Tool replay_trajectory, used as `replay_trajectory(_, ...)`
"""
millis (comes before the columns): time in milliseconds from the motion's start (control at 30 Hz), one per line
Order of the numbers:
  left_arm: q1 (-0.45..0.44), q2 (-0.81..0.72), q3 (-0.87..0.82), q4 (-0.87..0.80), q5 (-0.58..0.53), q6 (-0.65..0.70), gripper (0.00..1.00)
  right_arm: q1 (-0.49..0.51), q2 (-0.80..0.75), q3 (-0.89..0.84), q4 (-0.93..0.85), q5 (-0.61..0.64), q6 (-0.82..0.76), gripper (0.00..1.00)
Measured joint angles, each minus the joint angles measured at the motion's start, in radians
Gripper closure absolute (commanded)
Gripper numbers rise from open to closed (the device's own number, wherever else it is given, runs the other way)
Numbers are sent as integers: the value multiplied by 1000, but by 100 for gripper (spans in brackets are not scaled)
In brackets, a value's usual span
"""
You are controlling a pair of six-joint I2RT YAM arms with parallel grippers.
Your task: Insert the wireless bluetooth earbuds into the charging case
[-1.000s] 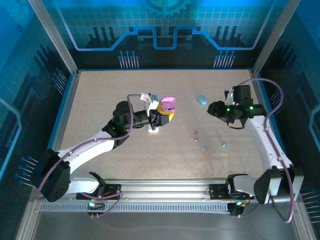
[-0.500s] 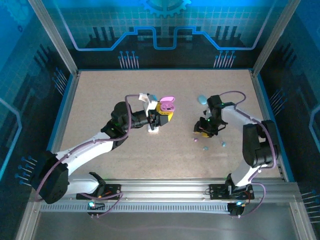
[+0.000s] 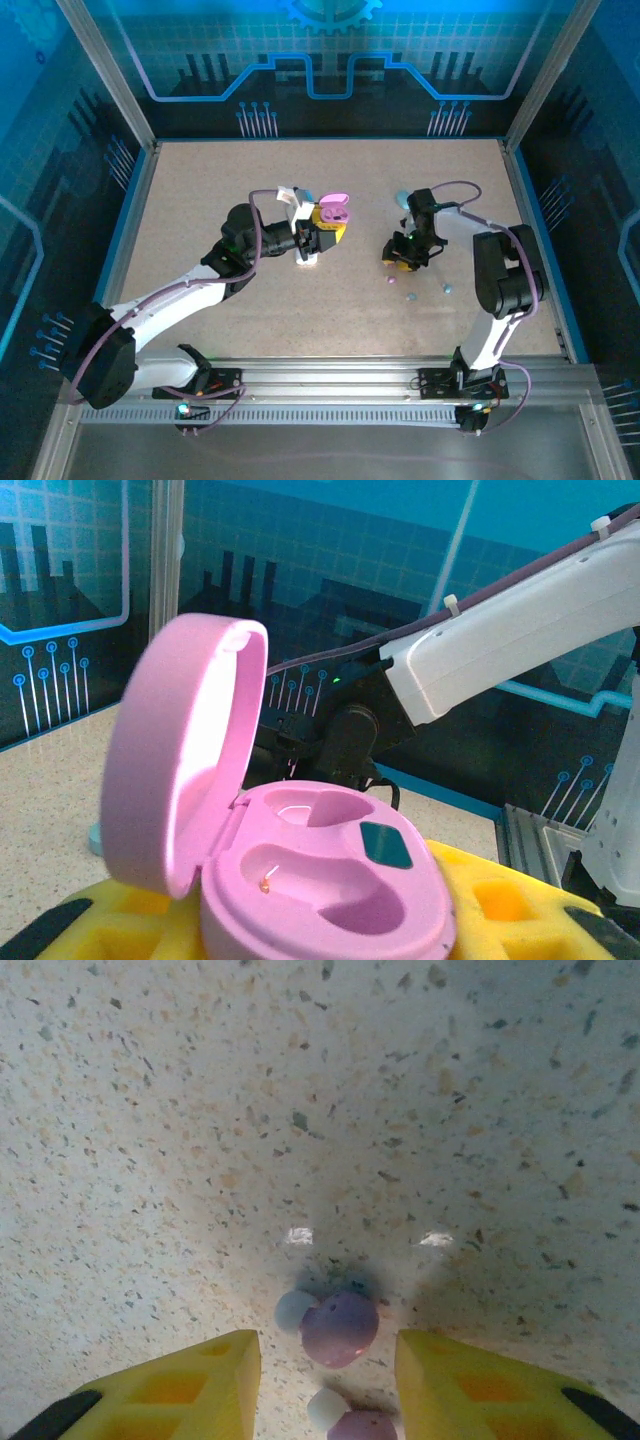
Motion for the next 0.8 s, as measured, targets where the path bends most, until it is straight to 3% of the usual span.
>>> replay_trajectory(200, 0, 0, 0, 0, 0, 0, 69, 2, 7, 0, 19, -13, -1, 65)
replay_trajectory(800, 0, 0, 0, -18, 0, -1, 69, 49, 60, 65, 29, -54, -9, 62)
